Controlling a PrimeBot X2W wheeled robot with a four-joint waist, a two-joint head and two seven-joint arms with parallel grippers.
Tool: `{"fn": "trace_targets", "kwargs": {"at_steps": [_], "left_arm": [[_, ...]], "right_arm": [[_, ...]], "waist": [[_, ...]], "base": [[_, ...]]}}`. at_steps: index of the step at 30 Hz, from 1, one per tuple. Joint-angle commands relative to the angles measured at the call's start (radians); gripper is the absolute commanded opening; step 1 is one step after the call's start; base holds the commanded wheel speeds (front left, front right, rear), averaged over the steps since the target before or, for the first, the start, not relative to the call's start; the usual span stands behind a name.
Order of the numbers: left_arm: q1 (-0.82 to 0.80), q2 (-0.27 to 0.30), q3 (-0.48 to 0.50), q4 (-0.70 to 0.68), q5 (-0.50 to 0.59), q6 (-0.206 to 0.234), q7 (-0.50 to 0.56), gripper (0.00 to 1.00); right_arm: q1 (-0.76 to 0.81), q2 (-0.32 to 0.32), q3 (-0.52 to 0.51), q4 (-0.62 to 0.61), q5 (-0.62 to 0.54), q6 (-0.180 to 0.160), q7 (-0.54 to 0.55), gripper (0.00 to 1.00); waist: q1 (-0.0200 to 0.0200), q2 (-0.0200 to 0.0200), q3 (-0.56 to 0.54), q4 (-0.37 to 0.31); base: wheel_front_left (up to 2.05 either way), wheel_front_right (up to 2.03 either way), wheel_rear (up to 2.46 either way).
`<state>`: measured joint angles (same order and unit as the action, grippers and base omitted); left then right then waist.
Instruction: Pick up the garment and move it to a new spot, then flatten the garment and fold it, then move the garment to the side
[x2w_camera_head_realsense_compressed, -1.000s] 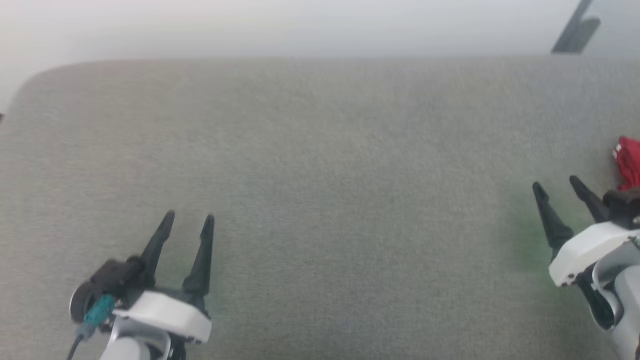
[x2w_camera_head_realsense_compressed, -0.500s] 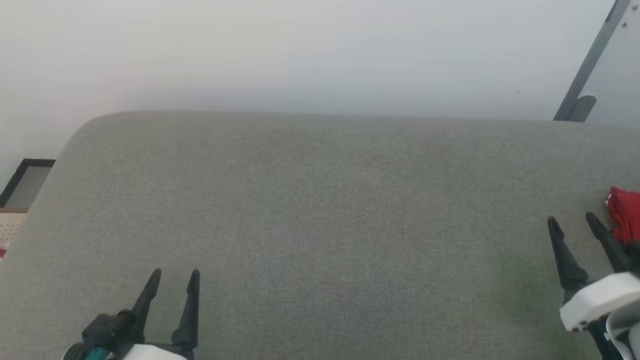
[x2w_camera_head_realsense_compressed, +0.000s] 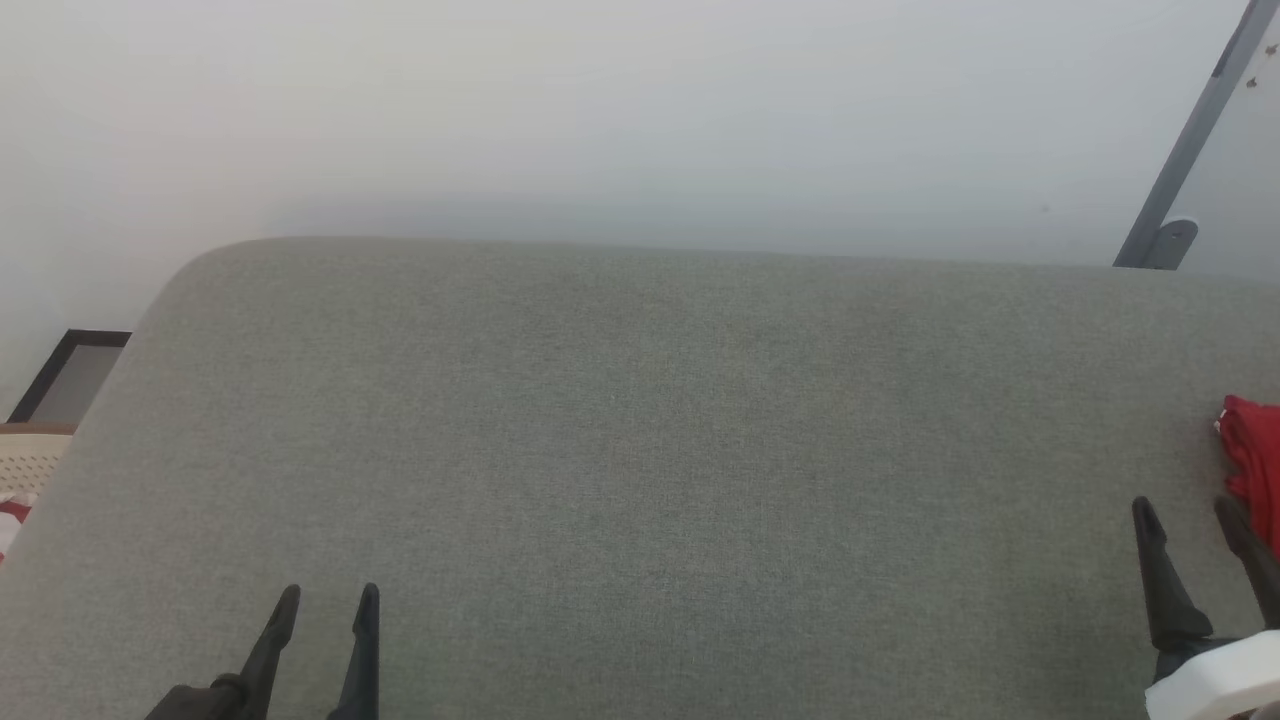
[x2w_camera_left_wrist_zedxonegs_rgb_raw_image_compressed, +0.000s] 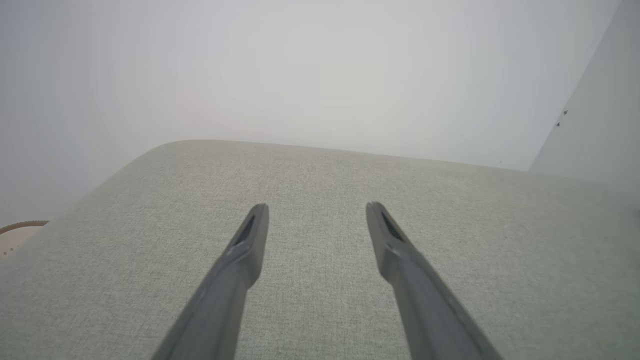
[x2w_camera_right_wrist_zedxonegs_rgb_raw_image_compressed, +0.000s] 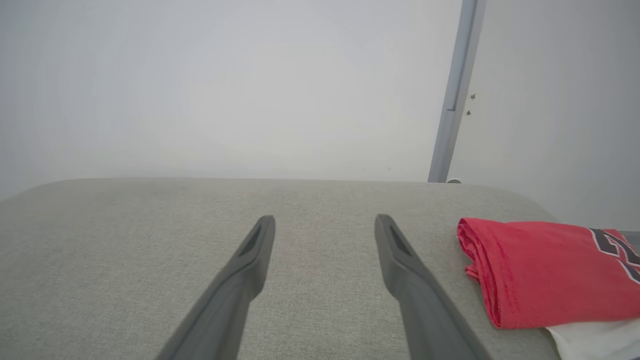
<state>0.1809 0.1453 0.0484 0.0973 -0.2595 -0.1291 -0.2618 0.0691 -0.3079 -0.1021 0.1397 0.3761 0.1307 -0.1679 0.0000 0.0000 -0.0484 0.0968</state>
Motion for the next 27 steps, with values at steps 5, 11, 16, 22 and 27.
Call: {"fn": "trace_targets", "kwargs": {"at_steps": [5,11,16,22,27], "left_arm": [[0.019,-0.006,0.005,-0.018,0.015,-0.001,-0.004,1.00],[0.004,-0.007,0.006,-0.024,0.023,-0.001,-0.004,1.00],[0.006,-0.008,0.006,-0.027,0.019,-0.001,-0.004,1.00],[0.007,-0.016,0.015,-0.031,0.017,-0.001,-0.004,1.00],[0.005,-0.020,0.022,-0.036,0.014,-0.001,-0.004,1.00]], "right_arm": [[0.044,0.042,-0.036,-0.075,-0.024,0.000,0.037,1.00],[0.049,0.053,-0.035,-0.104,-0.028,0.000,0.053,1.00],[0.050,0.056,-0.040,-0.119,-0.024,0.000,0.061,1.00],[0.053,0.061,-0.040,-0.127,-0.021,0.000,0.064,1.00],[0.055,0.064,-0.041,-0.130,-0.017,0.000,0.064,1.00]], "waist": [[0.0000,0.0000,0.003,-0.009],[0.0000,0.0000,0.006,-0.013],[0.0000,0.0000,0.010,-0.014],[0.0000,0.0000,0.013,-0.010],[0.0000,0.0000,0.015,-0.007]], "base": [[0.00,0.00,0.00],[0.00,0.00,0.00],[0.00,0.00,0.00],[0.00,0.00,0.00],[0.00,0.00,0.00]]}}
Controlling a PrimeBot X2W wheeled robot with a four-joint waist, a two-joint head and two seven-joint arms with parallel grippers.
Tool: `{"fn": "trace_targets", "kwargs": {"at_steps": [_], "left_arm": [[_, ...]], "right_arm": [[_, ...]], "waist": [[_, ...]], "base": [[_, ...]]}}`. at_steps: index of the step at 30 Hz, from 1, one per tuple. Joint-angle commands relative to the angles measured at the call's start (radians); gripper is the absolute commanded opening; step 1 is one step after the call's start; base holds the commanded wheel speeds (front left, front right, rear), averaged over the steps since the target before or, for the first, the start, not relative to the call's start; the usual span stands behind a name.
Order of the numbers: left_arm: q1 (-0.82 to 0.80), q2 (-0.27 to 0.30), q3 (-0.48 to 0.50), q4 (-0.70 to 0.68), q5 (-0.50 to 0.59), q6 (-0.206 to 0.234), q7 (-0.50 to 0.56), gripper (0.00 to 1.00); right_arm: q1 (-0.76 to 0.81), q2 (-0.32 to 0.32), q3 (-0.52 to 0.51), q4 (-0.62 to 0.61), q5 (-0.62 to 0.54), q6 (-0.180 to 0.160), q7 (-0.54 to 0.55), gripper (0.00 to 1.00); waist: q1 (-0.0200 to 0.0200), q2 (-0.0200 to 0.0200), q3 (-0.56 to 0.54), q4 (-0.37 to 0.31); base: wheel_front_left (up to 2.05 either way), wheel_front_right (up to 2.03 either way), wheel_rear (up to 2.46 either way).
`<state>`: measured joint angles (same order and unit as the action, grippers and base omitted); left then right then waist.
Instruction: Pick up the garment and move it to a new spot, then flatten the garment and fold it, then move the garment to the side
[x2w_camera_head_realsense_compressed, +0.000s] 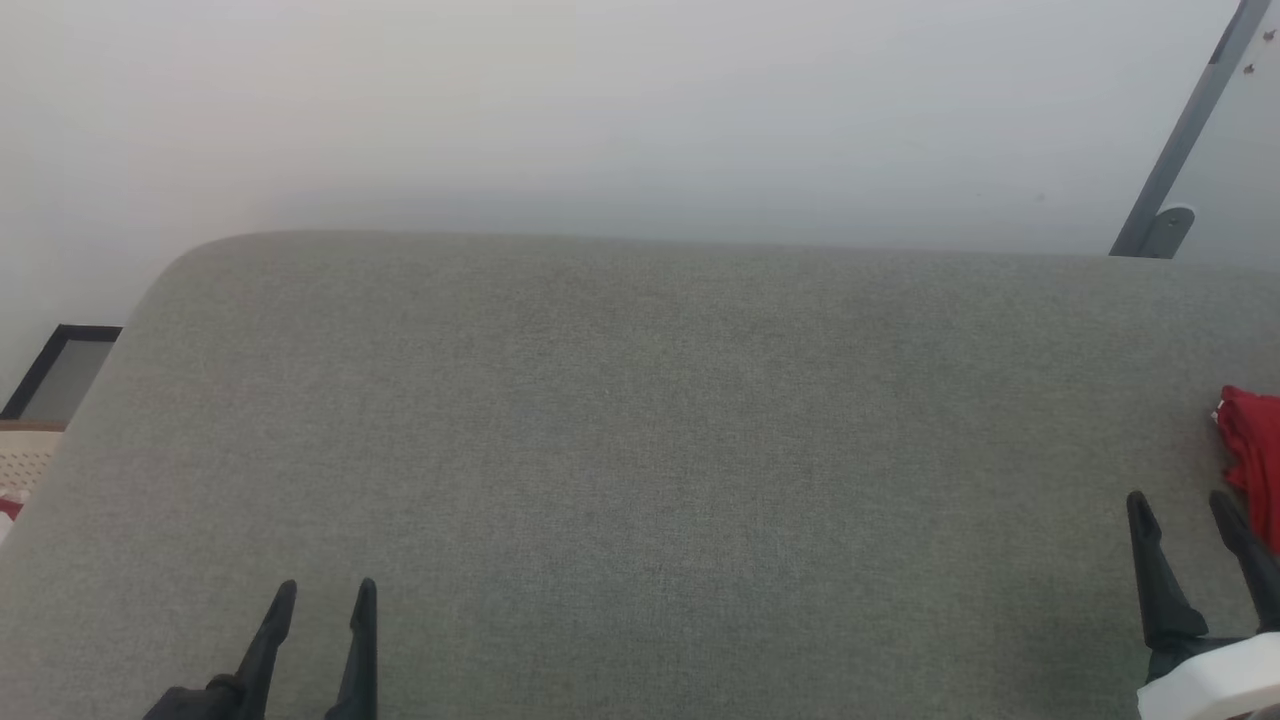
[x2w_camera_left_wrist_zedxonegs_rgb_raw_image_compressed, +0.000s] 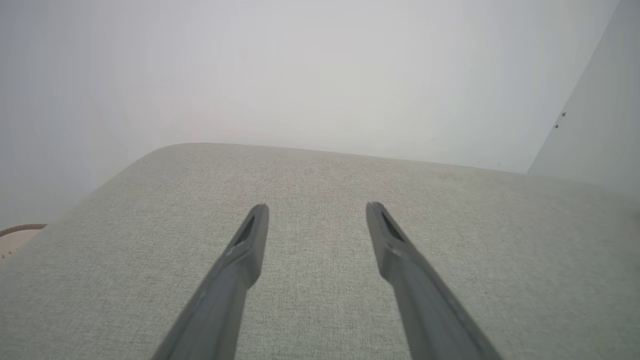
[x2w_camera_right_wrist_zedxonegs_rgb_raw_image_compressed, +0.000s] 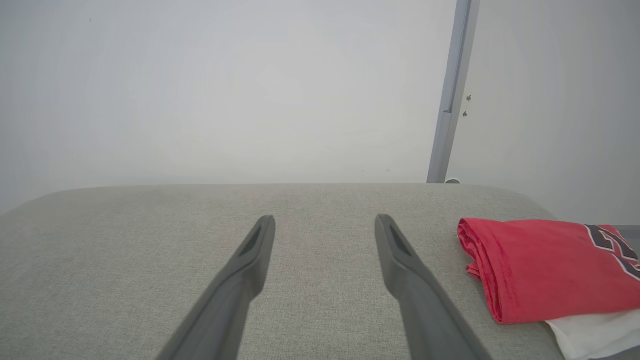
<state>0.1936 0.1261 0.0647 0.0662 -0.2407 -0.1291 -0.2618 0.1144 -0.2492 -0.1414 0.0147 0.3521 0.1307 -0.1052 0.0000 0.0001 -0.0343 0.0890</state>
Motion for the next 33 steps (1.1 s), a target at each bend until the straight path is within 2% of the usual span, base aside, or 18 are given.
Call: {"fn": "trace_targets", "kwargs": {"at_steps": [1,2,3,7,23,33], "left_arm": [[-0.008,-0.003,0.009,-0.005,-0.005,-0.001,-0.004,1.00],[-0.009,-0.005,0.010,-0.006,-0.008,-0.001,-0.004,1.00],[0.000,-0.004,0.007,-0.004,-0.006,0.000,0.000,0.00],[0.009,-0.016,0.002,0.030,-0.009,0.000,0.002,0.00],[-0.059,-0.023,0.005,0.063,-0.303,0.000,0.075,0.00],[-0.092,-0.027,0.007,0.077,-0.445,0.000,0.112,0.00]], "right_arm": [[0.010,0.006,-0.001,-0.006,0.007,0.000,0.002,1.00],[0.010,0.006,-0.001,-0.007,0.007,0.000,0.002,1.00],[0.000,0.003,0.000,-0.003,0.005,0.000,0.000,0.00],[0.010,0.023,0.008,0.033,0.009,0.000,0.001,0.00],[-0.042,0.060,0.011,0.073,0.273,0.000,0.048,0.00],[-0.066,0.077,0.013,0.093,0.401,0.000,0.070,0.00]], "waist": [[0.0000,-0.0001,0.001,0.002],[0.0000,-0.0001,0.002,0.002],[0.0000,-0.0001,0.002,0.002],[0.0000,-0.0001,0.003,0.002],[0.0000,-0.0001,0.007,-0.010],[0.0000,-0.0001,0.010,-0.016]], "base": [[0.00,0.00,0.00],[0.00,0.00,0.00],[0.00,0.00,0.00],[0.00,0.00,0.00],[0.00,0.00,0.00],[0.00,0.00,0.00]]}}
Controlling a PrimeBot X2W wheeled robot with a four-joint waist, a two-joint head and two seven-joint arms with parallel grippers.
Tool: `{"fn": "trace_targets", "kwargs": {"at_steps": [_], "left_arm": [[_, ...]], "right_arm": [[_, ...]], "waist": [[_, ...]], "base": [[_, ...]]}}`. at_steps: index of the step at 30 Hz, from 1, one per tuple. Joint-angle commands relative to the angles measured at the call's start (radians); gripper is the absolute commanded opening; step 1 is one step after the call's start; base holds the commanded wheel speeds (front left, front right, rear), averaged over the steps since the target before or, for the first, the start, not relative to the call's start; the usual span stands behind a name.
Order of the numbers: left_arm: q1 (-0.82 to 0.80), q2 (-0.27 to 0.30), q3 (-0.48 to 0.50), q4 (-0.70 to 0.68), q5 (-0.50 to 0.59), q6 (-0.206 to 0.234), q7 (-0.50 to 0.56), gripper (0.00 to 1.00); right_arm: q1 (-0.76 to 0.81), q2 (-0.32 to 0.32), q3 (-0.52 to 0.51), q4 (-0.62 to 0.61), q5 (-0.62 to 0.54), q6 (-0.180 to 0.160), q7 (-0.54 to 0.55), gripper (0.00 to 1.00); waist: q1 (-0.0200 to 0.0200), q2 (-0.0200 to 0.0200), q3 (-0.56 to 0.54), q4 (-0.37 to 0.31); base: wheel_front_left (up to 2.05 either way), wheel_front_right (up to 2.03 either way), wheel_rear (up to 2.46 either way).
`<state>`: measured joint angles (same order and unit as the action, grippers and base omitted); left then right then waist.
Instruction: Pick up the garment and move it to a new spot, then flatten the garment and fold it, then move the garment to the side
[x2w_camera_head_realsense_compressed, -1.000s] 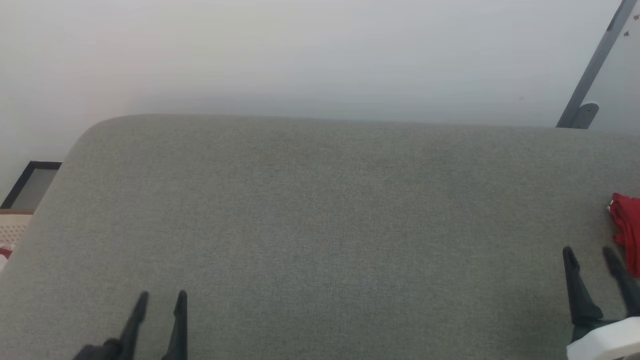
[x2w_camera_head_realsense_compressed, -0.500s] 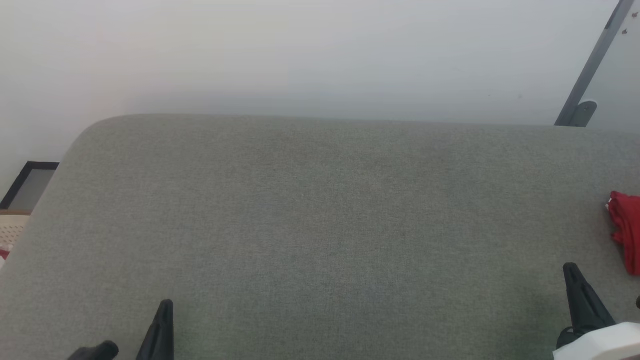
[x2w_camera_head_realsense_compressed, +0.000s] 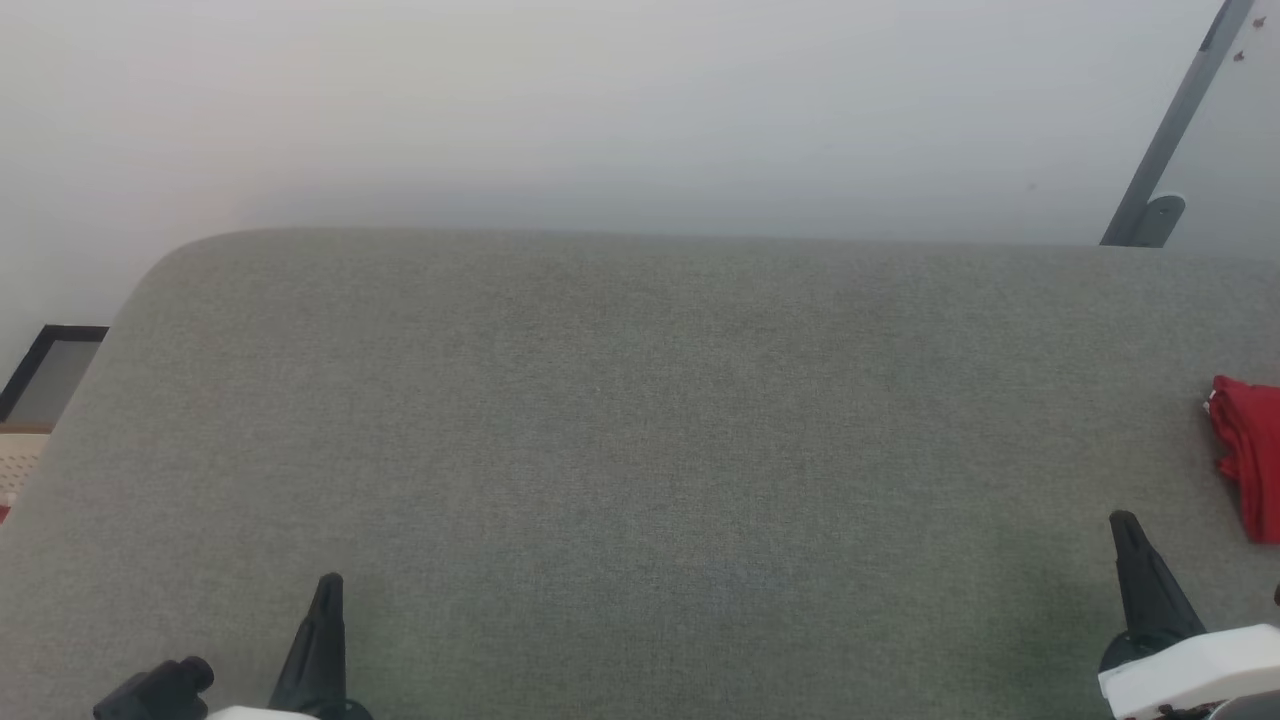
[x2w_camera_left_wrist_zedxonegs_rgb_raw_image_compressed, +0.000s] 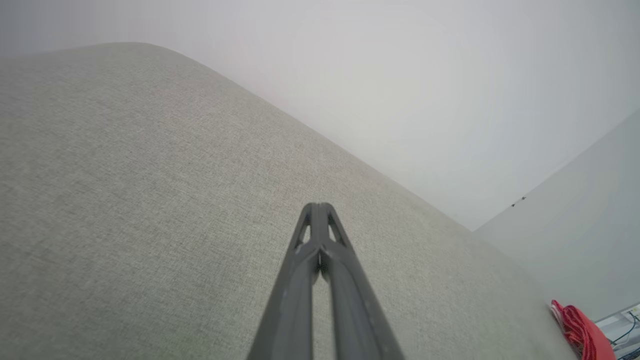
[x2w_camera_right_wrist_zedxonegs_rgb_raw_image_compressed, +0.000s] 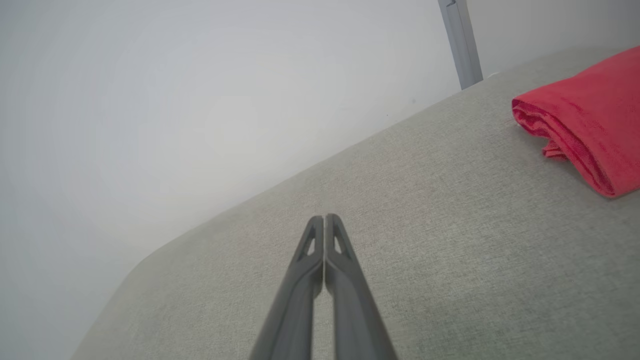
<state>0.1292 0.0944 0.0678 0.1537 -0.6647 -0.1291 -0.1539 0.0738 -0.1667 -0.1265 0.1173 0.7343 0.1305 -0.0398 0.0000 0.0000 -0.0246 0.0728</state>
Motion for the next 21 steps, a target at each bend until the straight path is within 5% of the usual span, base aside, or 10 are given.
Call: {"fn": "trace_targets", "kwargs": {"at_steps": [1,21], "left_arm": [[-0.031,0.005,0.005,-0.009,-0.035,-0.001,0.007,0.00],[-0.092,-0.005,0.012,0.018,-0.298,-0.001,0.077,0.00]], "right_arm": [[-0.028,-0.003,-0.001,-0.008,0.032,0.000,0.007,0.00],[-0.075,0.030,0.002,0.030,0.272,0.000,0.049,0.00]], "waist": [[0.0000,0.0000,0.000,-0.001],[0.0000,0.0000,0.006,-0.015]], "base": [[0.00,0.00,0.00],[0.00,0.00,0.00]]}}
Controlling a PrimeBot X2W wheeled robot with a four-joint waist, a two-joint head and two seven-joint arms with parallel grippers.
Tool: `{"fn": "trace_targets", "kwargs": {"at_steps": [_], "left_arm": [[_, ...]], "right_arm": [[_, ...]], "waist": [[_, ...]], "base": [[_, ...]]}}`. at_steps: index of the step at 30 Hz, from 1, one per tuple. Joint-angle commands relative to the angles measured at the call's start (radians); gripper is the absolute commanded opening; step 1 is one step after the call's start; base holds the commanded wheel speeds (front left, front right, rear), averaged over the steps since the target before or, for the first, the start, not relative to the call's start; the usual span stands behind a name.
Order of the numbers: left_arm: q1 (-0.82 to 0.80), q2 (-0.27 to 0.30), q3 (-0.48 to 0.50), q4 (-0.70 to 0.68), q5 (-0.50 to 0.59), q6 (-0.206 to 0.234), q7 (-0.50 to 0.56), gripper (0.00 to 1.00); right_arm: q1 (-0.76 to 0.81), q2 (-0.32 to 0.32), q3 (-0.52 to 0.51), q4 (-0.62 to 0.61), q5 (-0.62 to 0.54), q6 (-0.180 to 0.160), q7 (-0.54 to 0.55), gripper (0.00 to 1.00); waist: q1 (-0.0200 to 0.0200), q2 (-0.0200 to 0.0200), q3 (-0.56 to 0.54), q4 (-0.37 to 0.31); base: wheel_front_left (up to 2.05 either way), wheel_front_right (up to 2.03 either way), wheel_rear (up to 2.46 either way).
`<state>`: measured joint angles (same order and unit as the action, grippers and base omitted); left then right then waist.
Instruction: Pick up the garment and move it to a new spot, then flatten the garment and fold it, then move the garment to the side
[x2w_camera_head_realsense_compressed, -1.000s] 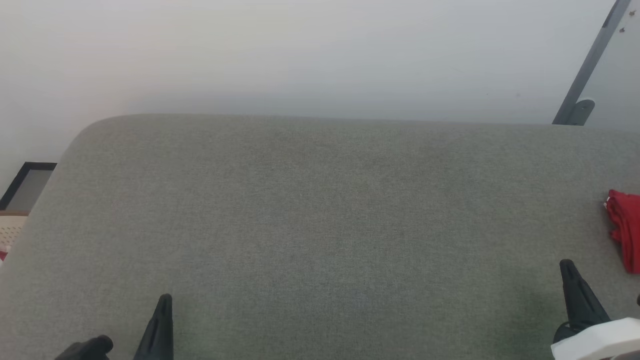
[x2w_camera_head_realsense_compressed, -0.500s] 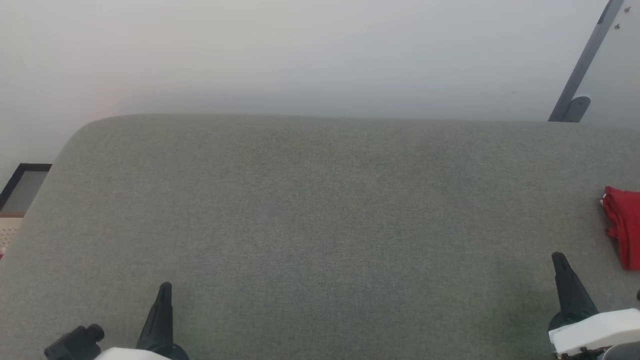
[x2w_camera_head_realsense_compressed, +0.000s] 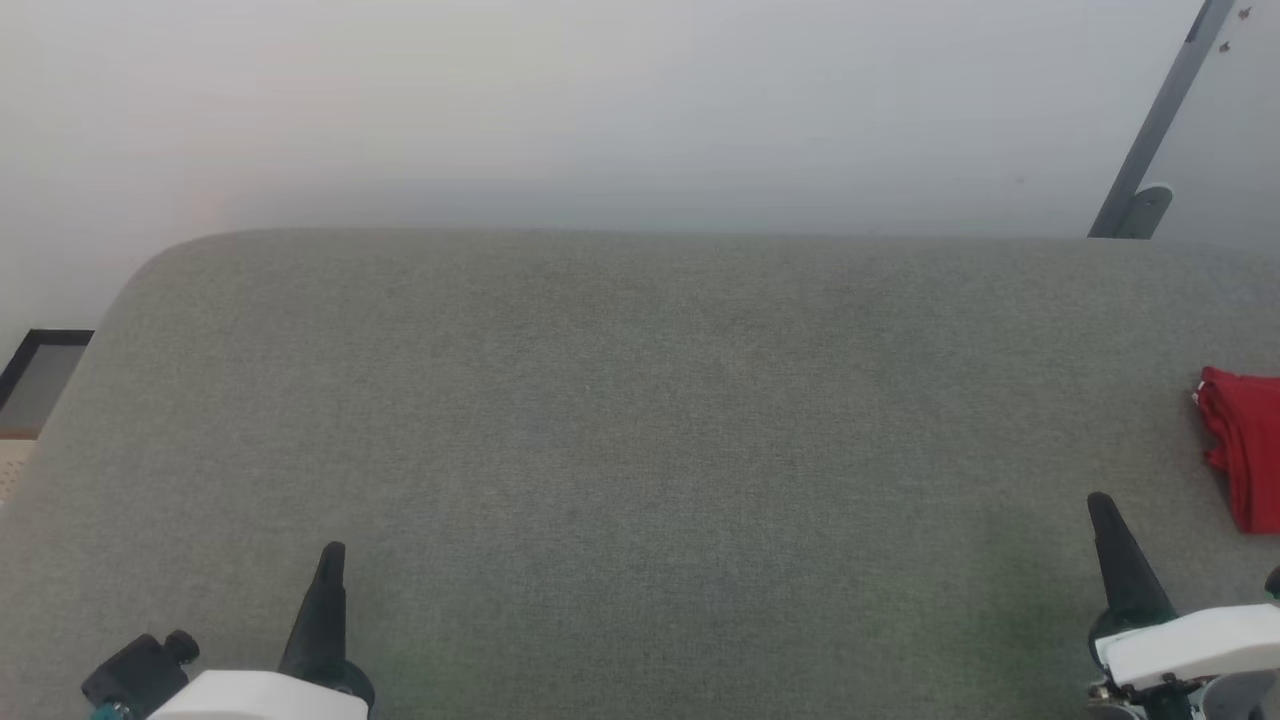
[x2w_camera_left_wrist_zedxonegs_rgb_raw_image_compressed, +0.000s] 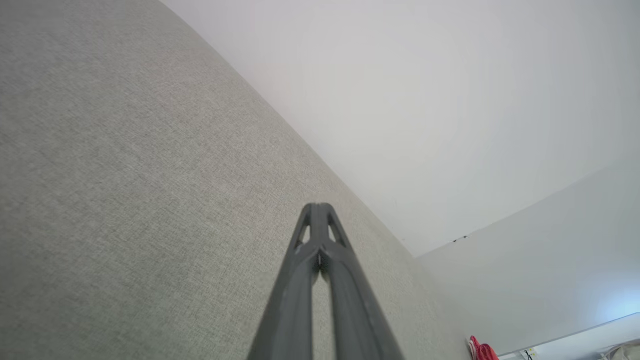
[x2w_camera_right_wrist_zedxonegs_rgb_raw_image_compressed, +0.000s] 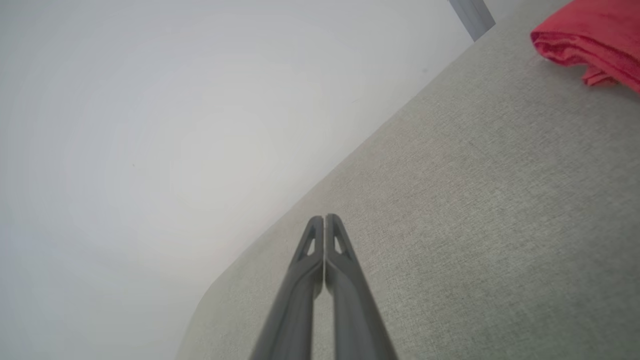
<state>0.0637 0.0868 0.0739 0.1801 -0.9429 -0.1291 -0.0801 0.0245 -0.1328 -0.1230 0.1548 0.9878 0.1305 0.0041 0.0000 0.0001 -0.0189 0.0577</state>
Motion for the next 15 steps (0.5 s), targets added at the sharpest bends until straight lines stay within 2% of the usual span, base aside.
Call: {"fn": "trace_targets", "kwargs": {"at_steps": [1,15], "left_arm": [[-0.029,0.002,0.006,-0.007,-0.033,-0.001,0.007,0.00],[-0.065,-0.005,0.011,0.009,-0.183,-0.001,0.049,0.00]], "right_arm": [[-0.027,-0.002,-0.001,-0.006,0.029,0.000,0.006,0.00],[-0.054,0.018,0.001,0.017,0.169,0.000,0.032,0.00]], "waist": [[0.0000,-0.0001,0.000,-0.001],[0.0000,-0.0001,0.004,-0.011]], "base": [[0.00,0.00,0.00],[0.00,0.00,0.00]]}}
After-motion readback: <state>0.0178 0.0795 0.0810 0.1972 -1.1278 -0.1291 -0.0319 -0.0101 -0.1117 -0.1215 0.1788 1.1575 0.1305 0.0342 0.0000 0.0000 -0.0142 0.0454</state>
